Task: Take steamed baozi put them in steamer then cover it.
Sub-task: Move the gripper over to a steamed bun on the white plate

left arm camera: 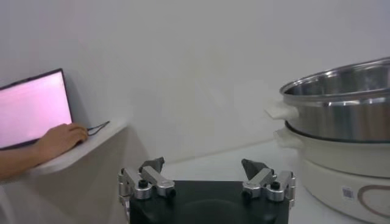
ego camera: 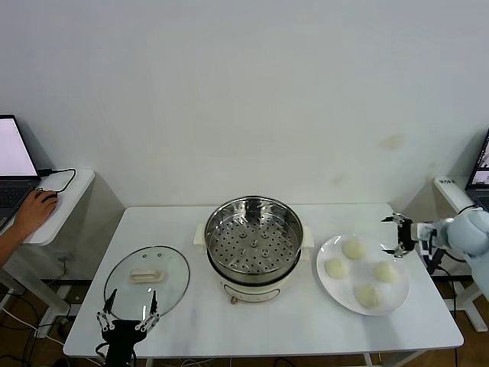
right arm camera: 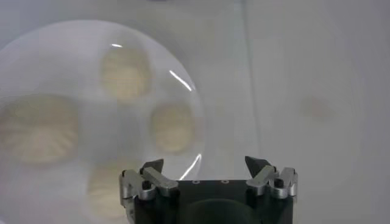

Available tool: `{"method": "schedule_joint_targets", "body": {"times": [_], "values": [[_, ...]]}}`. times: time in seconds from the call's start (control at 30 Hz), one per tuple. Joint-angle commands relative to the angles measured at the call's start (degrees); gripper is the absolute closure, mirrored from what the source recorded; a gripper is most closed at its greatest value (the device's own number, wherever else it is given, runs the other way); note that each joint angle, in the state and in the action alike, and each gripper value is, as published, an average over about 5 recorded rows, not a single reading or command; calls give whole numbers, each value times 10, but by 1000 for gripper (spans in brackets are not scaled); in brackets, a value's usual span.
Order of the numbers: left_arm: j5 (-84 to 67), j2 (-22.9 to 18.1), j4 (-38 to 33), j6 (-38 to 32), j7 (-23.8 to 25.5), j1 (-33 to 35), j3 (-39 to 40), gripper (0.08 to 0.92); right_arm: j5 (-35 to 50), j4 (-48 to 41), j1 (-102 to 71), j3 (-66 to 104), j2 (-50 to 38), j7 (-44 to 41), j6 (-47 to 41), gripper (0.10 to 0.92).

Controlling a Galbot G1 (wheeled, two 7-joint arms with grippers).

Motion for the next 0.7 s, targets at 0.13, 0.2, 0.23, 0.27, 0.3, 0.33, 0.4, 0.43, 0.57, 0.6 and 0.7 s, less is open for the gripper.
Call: {"method": "schedule_joint_targets", "body": {"times": [0.13,0.2,0.23,0.27,0.3,0.33,0.4,0.43,0.57,0.6,0.7], "values": [[8,1,2,1,-1,1,-4,177,-6,-140,146,-179,90,-58,28,203],[9,1,3,1,-1,1,-4,177,-9,-147,144,-182,105,-55,28,203],[9,0,3,1,-1,1,-4,177,-11,-150,143,-183,111,-54,28,202],[9,0,3,1,-1,1,-4,177,-15,-154,141,-183,117,-54,28,202],[9,-1,3,1,-1,1,-5,177,-19,-157,140,-182,122,-53,27,202],[9,-1,4,1,-1,1,-6,177,-24,-161,139,-181,126,-52,27,203],[9,-1,5,1,-1,1,-8,177,-34,-170,137,-179,133,-50,27,203],[9,-1,5,0,-1,2,-9,177,-40,-174,136,-178,136,-48,27,203],[7,0,5,0,-2,3,-15,177,-61,-192,137,-170,146,-39,27,202],[7,0,4,0,-2,3,-16,177,-65,-195,137,-169,147,-39,27,202],[6,2,4,-1,-2,3,-17,177,-70,-197,134,-168,147,-38,26,203]]}}
